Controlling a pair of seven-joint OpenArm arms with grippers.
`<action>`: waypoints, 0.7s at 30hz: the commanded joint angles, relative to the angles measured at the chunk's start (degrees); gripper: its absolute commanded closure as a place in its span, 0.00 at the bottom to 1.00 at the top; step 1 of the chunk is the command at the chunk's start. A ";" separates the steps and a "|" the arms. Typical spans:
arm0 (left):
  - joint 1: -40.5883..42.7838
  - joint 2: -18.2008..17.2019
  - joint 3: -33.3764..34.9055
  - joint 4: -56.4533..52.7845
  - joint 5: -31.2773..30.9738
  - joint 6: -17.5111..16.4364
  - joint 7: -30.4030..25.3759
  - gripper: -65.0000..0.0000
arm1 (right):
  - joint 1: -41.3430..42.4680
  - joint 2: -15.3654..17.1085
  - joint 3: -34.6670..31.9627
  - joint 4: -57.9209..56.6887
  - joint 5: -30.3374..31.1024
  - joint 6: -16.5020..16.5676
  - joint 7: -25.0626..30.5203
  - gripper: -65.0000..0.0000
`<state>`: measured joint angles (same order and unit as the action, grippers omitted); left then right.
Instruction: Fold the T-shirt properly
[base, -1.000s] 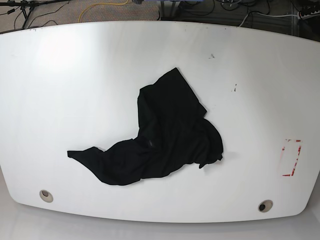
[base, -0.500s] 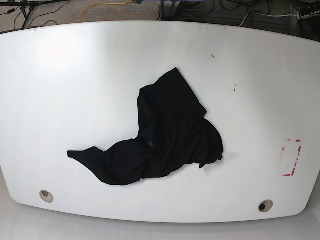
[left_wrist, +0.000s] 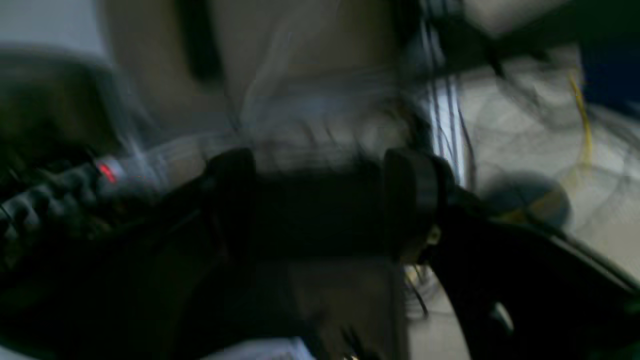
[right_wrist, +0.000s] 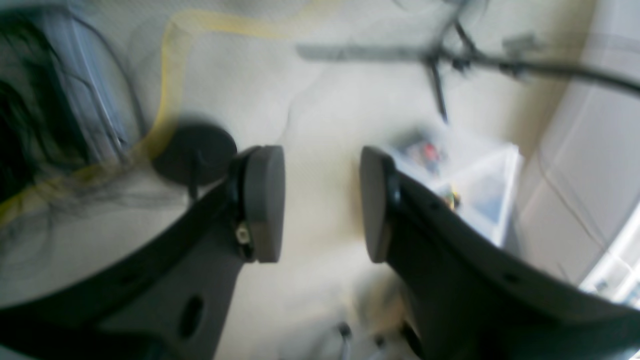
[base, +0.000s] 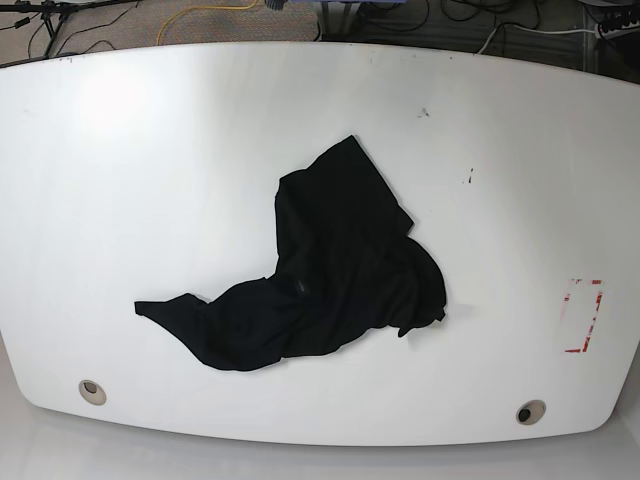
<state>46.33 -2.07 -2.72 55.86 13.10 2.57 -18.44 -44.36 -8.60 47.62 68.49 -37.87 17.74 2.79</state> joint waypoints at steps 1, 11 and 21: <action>1.11 -0.11 -0.55 2.73 0.56 0.75 -1.44 0.45 | -2.24 -0.40 0.53 2.50 1.02 0.03 1.52 0.65; 3.57 0.35 -2.47 9.96 1.02 0.71 -1.49 0.44 | -6.06 0.07 0.83 7.47 5.84 -0.24 2.39 0.65; 6.63 0.10 -2.88 16.67 0.46 0.52 -2.63 0.44 | -11.21 -0.24 -2.74 13.07 7.54 1.05 2.84 0.64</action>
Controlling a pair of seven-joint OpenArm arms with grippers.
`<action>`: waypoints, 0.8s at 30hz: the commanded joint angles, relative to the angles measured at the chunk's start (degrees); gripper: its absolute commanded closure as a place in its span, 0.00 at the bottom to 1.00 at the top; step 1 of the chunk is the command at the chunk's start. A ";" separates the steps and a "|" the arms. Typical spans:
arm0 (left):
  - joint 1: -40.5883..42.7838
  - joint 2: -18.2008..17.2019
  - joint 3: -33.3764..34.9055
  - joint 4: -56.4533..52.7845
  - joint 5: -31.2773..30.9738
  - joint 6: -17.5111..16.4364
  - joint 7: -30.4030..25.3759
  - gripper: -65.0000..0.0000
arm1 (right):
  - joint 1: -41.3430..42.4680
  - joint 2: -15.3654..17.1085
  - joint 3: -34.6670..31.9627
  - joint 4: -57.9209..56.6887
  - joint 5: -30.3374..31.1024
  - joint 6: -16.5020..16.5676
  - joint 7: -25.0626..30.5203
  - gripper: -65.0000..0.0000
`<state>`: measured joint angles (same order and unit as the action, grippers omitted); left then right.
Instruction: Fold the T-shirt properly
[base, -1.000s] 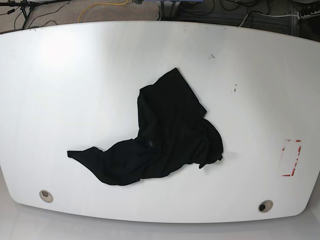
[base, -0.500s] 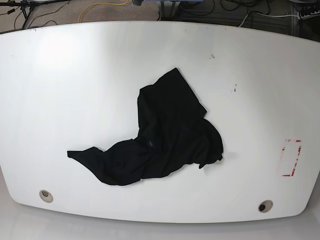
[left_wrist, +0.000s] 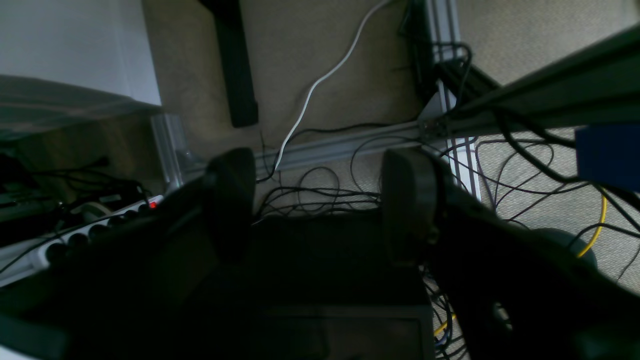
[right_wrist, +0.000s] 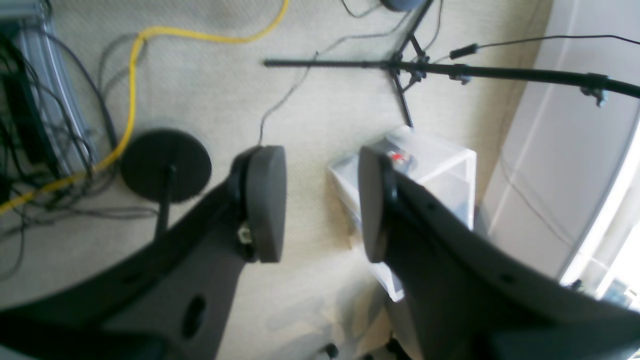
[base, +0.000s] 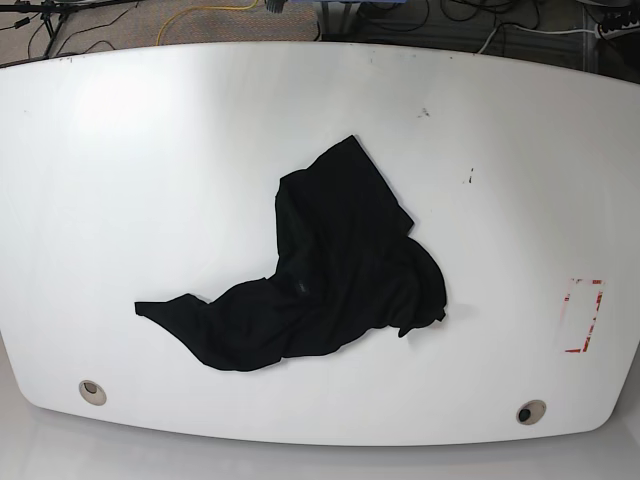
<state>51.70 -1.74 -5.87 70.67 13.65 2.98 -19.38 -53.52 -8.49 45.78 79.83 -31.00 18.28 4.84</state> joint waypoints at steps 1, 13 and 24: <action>1.52 -0.39 0.62 2.64 0.21 0.05 -2.01 0.44 | -2.80 -0.51 -2.05 2.37 0.70 0.83 0.96 0.64; 2.10 -0.53 0.28 5.94 -1.26 -0.19 -2.20 0.43 | -7.06 -0.51 -5.91 9.28 -0.49 1.09 0.76 0.63; 3.02 -1.00 0.70 11.85 -4.95 -0.14 -1.04 0.43 | -6.35 -0.51 -4.69 14.01 0.82 1.25 1.09 0.63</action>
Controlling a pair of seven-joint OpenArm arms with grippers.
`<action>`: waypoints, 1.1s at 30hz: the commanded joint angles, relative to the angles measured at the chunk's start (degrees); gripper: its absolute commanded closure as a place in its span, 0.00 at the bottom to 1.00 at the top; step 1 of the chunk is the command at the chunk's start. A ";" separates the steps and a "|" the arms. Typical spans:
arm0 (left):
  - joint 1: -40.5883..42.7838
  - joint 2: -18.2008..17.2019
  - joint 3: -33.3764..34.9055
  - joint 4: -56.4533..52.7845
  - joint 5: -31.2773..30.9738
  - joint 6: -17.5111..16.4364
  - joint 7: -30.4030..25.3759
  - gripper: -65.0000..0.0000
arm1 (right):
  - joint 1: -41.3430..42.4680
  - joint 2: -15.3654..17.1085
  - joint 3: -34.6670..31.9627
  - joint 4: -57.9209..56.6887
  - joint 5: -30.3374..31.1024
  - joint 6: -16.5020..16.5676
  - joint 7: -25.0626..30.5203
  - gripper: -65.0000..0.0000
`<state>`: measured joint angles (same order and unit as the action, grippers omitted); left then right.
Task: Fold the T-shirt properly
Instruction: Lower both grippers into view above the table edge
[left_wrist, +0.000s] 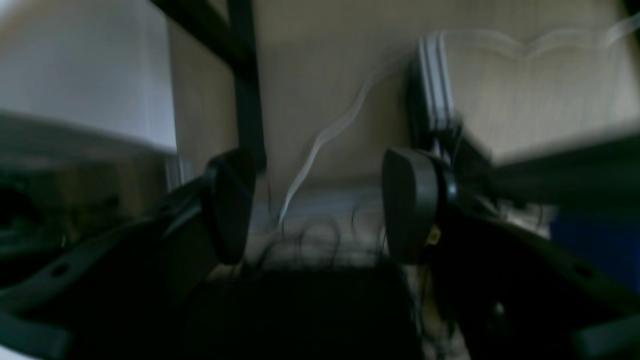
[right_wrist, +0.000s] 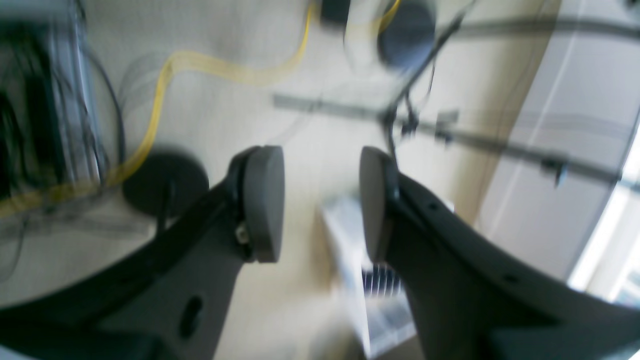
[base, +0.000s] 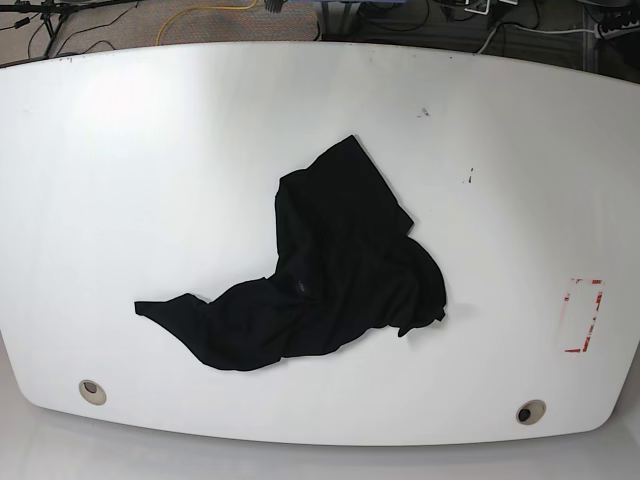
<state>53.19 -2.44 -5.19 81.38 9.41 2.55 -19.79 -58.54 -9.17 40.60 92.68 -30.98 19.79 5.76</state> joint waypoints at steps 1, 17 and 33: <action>1.65 -0.34 0.05 1.59 -1.02 0.25 -0.60 0.42 | -1.33 0.17 0.51 1.44 1.10 -0.26 0.17 0.63; 2.61 -2.18 -1.45 6.45 -8.66 -0.01 -2.38 0.41 | 0.60 0.17 0.52 3.33 2.85 -0.90 0.59 0.64; 3.64 -2.69 -3.65 13.57 -11.54 -0.07 -1.54 0.41 | 3.77 0.17 0.12 3.10 1.87 -0.40 0.01 0.64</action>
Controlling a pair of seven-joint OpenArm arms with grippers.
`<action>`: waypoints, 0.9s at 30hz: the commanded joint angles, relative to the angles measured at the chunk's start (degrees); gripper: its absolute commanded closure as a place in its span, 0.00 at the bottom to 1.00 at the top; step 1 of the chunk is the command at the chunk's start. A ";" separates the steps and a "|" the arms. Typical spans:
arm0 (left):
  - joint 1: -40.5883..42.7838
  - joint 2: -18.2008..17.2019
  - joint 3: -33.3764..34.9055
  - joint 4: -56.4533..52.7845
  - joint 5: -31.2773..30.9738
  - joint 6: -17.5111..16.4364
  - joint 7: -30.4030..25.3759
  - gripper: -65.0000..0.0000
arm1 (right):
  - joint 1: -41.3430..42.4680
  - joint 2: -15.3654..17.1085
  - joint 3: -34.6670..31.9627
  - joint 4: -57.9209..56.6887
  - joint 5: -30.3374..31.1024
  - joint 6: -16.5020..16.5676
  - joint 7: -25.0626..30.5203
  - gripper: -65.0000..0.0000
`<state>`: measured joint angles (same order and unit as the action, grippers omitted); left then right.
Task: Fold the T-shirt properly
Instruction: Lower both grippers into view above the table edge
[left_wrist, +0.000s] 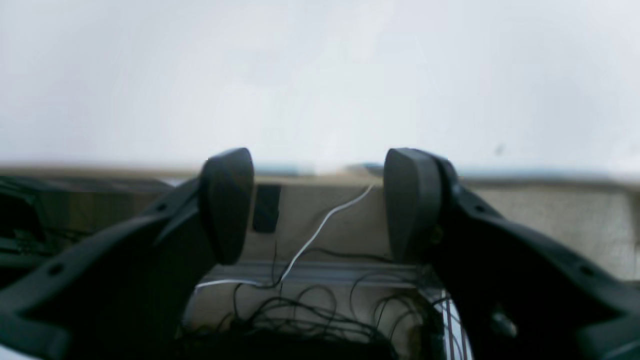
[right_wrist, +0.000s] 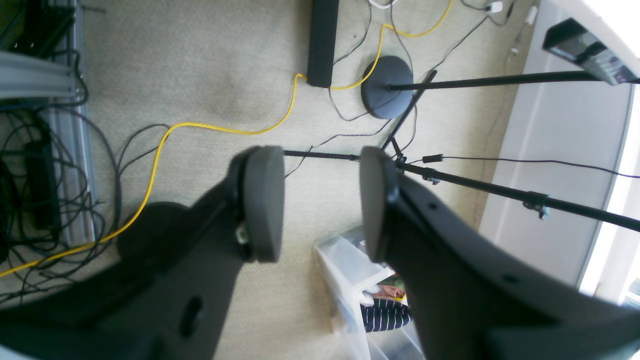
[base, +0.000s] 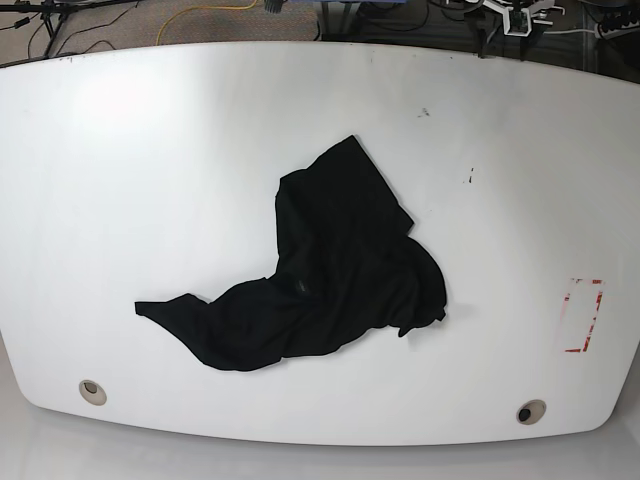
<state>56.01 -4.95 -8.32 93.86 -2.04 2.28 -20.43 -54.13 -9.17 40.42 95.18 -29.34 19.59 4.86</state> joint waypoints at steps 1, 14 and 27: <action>0.33 -0.28 -0.63 1.23 0.00 0.13 -0.60 0.40 | 0.35 0.17 -0.13 0.74 0.33 -0.10 0.61 0.64; -1.80 -0.57 -0.88 5.65 0.43 0.01 -0.20 0.39 | 5.70 0.17 -3.69 3.31 0.69 0.55 -0.28 0.63; -3.04 -0.69 -1.58 8.63 0.37 -0.04 -0.43 0.40 | 8.15 0.17 -8.04 3.06 0.88 0.44 -0.46 0.64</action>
<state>52.38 -5.41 -9.65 101.47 -1.58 1.96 -19.31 -45.82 -9.21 32.56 97.36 -29.28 20.49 2.07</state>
